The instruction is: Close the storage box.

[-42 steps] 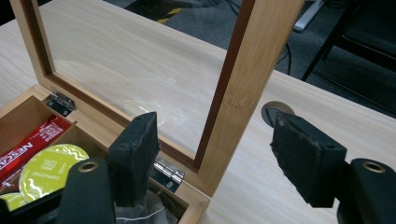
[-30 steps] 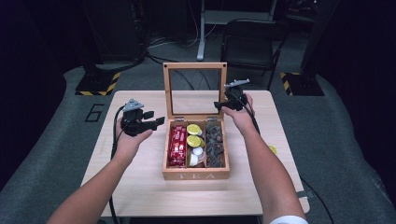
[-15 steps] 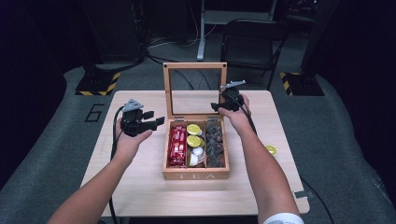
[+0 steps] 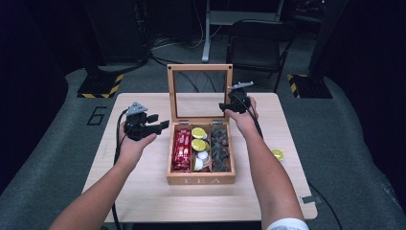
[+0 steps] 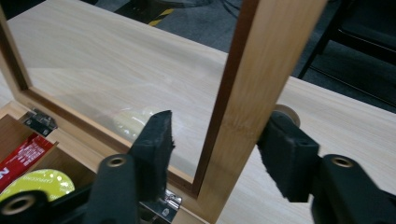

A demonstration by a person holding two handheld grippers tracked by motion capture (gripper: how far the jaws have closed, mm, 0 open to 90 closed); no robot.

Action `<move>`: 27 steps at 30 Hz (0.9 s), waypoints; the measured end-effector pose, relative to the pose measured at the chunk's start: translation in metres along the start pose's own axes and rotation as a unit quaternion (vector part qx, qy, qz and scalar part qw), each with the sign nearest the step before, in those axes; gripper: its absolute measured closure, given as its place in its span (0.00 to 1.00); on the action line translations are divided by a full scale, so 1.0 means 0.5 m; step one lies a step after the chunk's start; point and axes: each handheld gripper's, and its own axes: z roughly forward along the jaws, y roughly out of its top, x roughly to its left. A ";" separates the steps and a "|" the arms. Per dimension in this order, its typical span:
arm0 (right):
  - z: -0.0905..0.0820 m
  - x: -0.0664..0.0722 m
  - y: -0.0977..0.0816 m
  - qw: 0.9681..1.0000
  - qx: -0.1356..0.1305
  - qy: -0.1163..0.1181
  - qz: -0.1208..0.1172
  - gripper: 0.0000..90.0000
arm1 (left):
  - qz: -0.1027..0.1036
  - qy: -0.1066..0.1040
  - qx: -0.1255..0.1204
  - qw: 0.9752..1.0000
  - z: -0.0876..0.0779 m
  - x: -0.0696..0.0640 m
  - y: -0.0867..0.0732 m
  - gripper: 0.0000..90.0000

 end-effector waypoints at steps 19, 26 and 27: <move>-0.011 0.000 0.000 1.000 0.001 -0.025 0.011 0.69 | -0.008 0.003 -0.005 1.000 0.004 0.002 -0.008 0.47; -0.018 0.003 -0.004 1.000 -0.005 -0.025 0.011 0.70 | -0.009 0.004 -0.007 1.000 -0.001 0.003 0.004 0.47; -0.020 0.004 -0.006 1.000 -0.007 -0.026 0.011 0.70 | -0.009 0.006 -0.008 1.000 0.000 0.003 0.005 0.47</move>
